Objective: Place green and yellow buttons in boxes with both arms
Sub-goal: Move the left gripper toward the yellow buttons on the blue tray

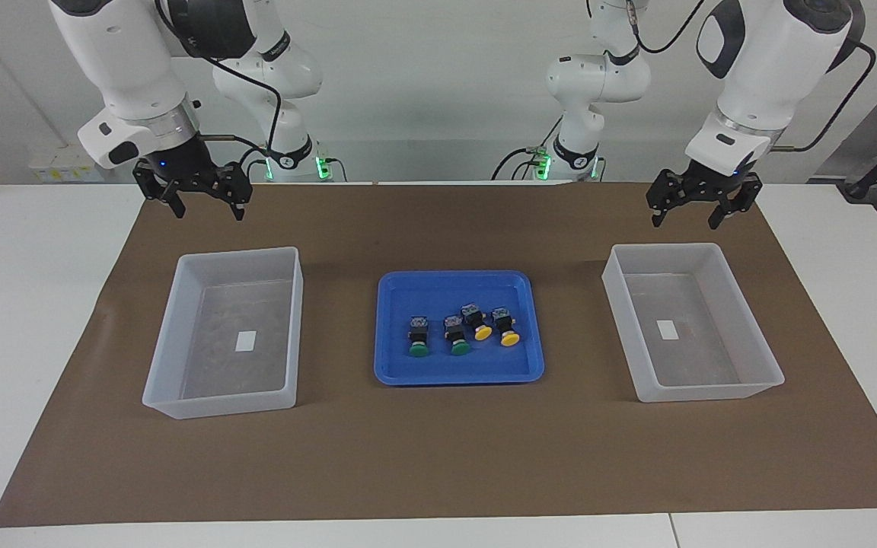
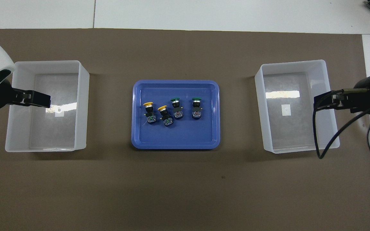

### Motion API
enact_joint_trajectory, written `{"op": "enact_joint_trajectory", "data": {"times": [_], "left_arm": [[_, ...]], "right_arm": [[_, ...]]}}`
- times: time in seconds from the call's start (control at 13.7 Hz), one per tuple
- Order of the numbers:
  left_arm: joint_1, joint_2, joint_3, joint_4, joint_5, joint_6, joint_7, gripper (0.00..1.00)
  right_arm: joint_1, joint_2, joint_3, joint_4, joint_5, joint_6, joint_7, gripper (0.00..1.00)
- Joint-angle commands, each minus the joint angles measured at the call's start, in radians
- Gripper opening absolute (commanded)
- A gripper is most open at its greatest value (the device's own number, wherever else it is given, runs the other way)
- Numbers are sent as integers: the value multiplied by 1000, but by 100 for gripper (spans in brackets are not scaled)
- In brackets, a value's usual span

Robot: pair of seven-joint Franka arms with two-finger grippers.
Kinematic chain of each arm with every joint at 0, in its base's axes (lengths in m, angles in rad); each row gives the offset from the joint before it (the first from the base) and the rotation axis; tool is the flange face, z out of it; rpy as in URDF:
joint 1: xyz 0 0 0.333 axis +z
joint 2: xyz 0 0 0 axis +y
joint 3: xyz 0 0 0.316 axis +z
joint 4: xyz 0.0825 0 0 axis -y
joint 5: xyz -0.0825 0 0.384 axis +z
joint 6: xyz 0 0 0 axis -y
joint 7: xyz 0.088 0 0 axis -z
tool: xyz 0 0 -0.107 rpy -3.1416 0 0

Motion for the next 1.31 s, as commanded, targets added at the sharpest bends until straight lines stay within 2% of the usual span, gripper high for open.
{"op": "enact_joint_trajectory", "data": {"times": [0.0, 0.88, 1.24], "left_arm": [[-10, -20, 5, -27, 9, 20, -14, 100], [-15, -20, 3, -33, -1, 20, -17, 100], [-85, 0, 2, -65, -1, 89, -121, 100]], "right_arm": [[-13, -11, 2, -2, 24, -17, -30, 100], [-13, -11, 2, -2, 24, -17, -29, 100], [-11, -11, 2, -2, 24, -16, -30, 100]]}}
